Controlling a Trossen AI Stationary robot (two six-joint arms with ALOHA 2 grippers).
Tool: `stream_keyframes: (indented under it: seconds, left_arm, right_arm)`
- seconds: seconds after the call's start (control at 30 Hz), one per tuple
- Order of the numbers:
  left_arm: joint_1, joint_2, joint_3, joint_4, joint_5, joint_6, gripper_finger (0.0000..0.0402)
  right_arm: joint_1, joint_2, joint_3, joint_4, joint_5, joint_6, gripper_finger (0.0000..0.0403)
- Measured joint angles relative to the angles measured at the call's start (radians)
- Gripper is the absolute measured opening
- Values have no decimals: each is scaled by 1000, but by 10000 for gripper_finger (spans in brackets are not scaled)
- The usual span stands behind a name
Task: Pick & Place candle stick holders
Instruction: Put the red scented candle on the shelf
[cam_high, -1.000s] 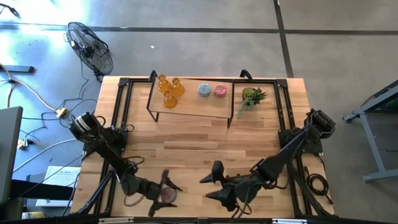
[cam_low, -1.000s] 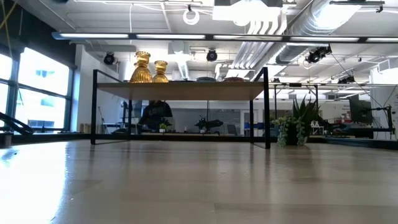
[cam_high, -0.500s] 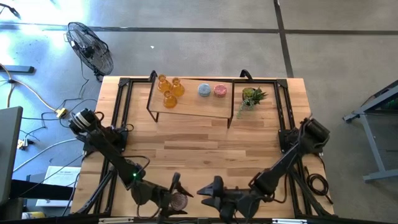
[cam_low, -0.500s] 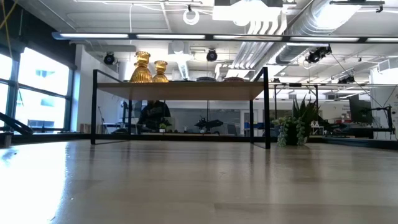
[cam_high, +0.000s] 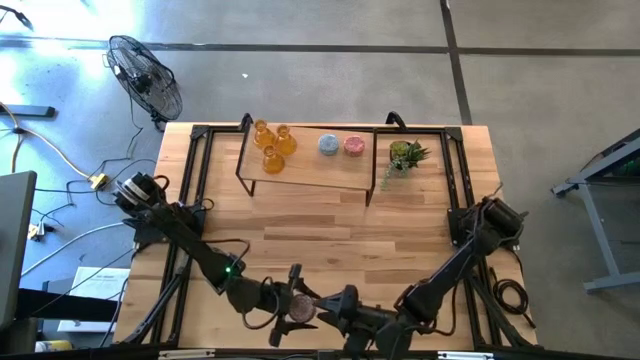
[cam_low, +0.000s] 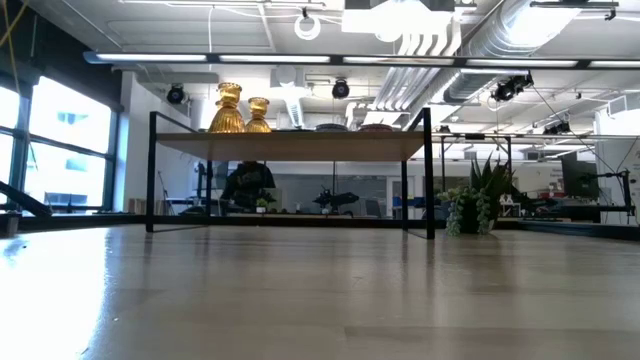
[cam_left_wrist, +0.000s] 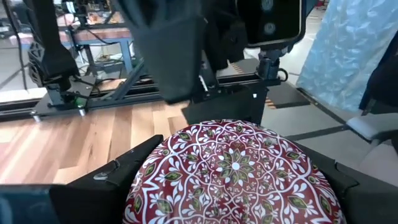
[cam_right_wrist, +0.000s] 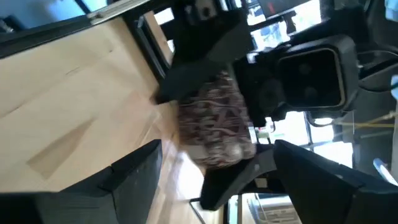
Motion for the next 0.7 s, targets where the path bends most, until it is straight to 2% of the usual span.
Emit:
stream_keyframes:
  seconds: [0.23,0.5,0.7]
  left_arm:
    - [0,1,0,5,12,-9,275]
    - [13,1,0,-4,22,-16,275]
    - [19,1,0,-8,24,-17,275]
  right_arm:
    - [-34,-1,1,2,-5,51,302]
    - [-44,-1,1,2,-92,49,302]
    - [-43,-1,1,2,-97,49,302]
